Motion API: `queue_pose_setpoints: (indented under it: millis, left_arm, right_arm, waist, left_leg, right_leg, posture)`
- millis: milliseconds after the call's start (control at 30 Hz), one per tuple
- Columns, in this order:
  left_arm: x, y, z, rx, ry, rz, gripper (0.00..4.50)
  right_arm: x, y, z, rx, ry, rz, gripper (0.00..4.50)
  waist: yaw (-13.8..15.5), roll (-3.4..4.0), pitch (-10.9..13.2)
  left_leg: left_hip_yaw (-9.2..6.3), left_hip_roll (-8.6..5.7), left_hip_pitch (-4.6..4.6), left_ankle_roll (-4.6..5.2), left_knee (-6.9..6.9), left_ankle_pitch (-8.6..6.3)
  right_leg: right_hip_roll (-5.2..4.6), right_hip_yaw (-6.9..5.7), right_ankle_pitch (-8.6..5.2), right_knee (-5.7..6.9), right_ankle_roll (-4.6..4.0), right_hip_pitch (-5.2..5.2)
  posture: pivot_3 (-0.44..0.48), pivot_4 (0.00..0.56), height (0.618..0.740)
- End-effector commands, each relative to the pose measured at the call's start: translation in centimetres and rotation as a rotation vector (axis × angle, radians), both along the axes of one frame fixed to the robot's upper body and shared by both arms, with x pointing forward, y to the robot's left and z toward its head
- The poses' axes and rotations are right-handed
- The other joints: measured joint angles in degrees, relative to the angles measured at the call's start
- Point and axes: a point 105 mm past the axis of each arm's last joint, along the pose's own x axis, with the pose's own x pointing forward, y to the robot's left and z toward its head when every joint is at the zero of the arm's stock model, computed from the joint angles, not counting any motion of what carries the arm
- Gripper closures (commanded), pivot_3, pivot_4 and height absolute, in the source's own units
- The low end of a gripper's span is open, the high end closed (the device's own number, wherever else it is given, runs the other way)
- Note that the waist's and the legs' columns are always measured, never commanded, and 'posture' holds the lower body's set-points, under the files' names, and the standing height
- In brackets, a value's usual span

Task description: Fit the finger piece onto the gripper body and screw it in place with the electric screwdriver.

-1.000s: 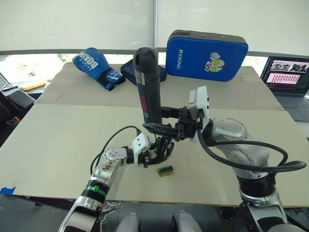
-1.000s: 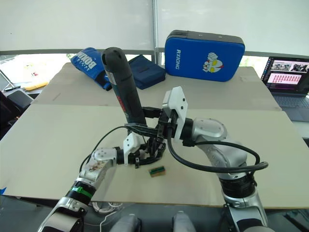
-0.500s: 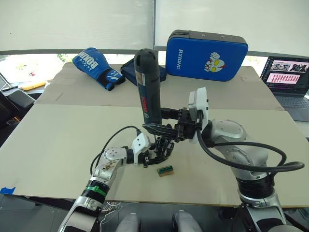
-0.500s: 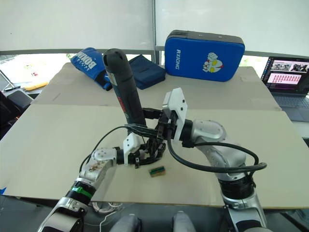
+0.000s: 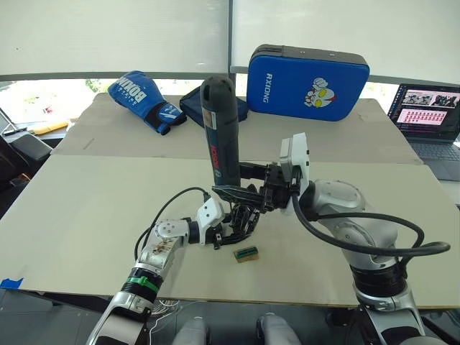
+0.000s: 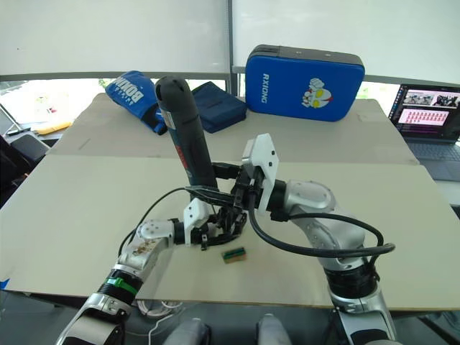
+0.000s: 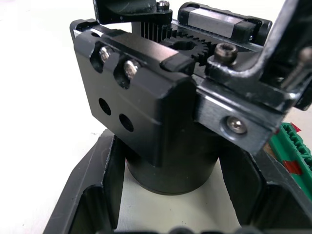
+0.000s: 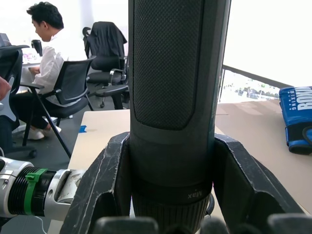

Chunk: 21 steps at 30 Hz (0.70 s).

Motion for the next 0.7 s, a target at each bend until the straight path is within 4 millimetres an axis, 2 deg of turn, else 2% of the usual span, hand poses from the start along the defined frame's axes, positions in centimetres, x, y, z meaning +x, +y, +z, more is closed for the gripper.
queue_pose_setpoints:
  millis: [33,700]
  left_arm:
    - [-1.4,-0.8,-2.3,0.045,0.092,-0.049,2.19]
    - [-1.3,-0.6,-2.4,0.051,0.095,-0.044,2.19]
  right_arm:
    - [-0.4,-0.1,0.9,0.037,-0.067,-0.002,2.57]
    - [0.5,-0.3,-2.6,-0.001,0.045,-0.080,2.57]
  waist:
    - [-0.01,0.00,0.00]
    - [-0.05,0.01,-0.26]
  left_leg:
    - [0.00,0.00,0.00,0.00,0.00,0.00]
    - [0.00,0.01,0.11,0.00,-0.02,0.00]
  right_leg:
    - [0.00,0.00,0.00,0.00,0.00,0.00]
    - [0.01,0.00,-0.01,-0.03,0.01,0.10]
  posture:
    - [0.000,0.150,0.740]
    - [0.000,0.150,0.740]
